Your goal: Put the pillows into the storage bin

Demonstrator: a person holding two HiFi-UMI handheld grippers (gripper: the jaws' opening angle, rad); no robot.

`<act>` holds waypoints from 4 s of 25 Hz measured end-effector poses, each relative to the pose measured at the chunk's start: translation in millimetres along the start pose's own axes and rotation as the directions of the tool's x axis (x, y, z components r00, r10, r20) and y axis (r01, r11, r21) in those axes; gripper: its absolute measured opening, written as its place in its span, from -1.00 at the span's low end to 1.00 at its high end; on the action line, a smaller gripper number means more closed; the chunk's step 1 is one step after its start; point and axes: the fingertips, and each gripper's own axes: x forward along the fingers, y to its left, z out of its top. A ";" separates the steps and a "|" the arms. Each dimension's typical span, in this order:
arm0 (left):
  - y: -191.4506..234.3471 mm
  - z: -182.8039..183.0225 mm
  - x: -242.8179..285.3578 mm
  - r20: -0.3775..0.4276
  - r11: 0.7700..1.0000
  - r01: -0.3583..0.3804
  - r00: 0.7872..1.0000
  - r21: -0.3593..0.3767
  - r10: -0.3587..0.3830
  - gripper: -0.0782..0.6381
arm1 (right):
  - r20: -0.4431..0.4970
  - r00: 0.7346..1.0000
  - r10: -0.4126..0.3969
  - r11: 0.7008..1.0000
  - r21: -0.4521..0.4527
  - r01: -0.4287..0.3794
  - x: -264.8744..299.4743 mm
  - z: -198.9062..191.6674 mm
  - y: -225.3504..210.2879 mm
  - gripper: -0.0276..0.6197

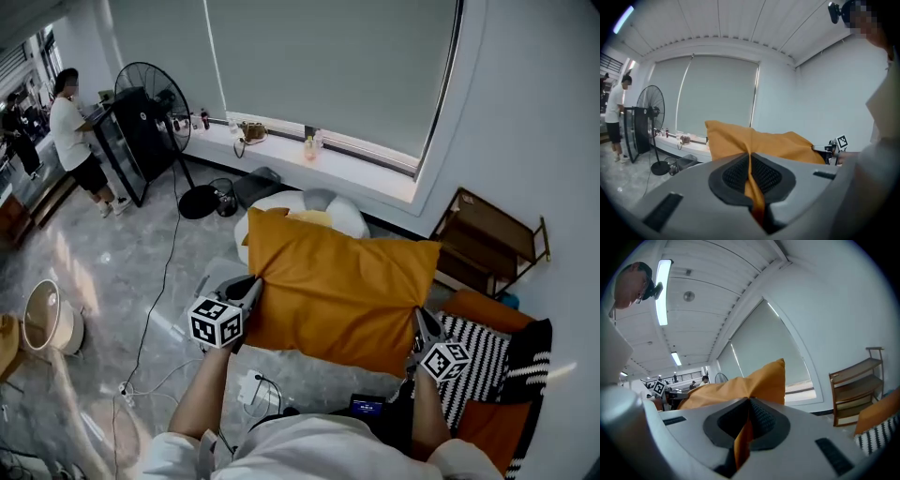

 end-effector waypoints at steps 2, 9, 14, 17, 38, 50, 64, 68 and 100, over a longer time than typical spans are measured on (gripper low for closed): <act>26.4 -6.6 -30.1 -0.002 0.999 -0.033 0.999 -0.004 0.033 -0.74 | -0.020 0.999 0.032 0.999 -0.003 -0.032 19.4 -13.5 30.1 -0.82; 103.0 -29.2 -102.6 -0.016 0.989 -0.145 0.989 -0.031 0.144 -0.74 | -0.092 0.986 0.142 0.990 -0.002 -0.142 87.5 -53.7 103.9 -0.82; 159.2 -48.9 -119.5 -0.037 0.975 -0.214 0.976 -0.065 0.212 -0.74 | -0.148 0.967 0.205 0.978 0.007 -0.207 143.6 -80.7 134.5 -0.82; 189.5 -70.1 -130.3 -0.075 0.964 -0.253 0.966 -0.080 0.247 -0.74 | -0.180 0.957 0.229 0.973 0.040 -0.226 167.3 -111.1 149.4 -0.82; 412.4 -240.5 3.7 -0.369 0.943 -0.297 0.902 -0.147 0.226 -0.74 | -0.458 0.865 0.204 0.957 0.280 -0.077 337.1 -355.3 113.9 -0.82; 499.1 -371.6 83.3 -0.520 0.967 -0.218 0.846 -0.132 0.120 -0.74 | -0.578 0.801 0.154 0.941 0.333 0.060 375.6 -509.0 85.2 -0.82; 583.7 -506.0 130.1 -0.619 0.963 -0.203 0.784 -0.178 0.050 -0.74 | -0.660 0.747 0.074 0.916 0.341 0.211 423.5 -641.0 71.7 -0.82; 610.7 -533.8 143.8 -0.634 0.956 -0.218 0.772 -0.194 0.047 -0.74 | -0.681 0.730 0.056 0.920 0.319 0.226 443.3 -673.6 70.4 -0.82; 414.6 -144.9 92.5 0.040 1.000 -0.006 0.999 -0.029 0.007 -0.76 | -0.175 0.983 0.057 0.991 -0.110 -0.077 430.7 -254.1 186.1 -0.79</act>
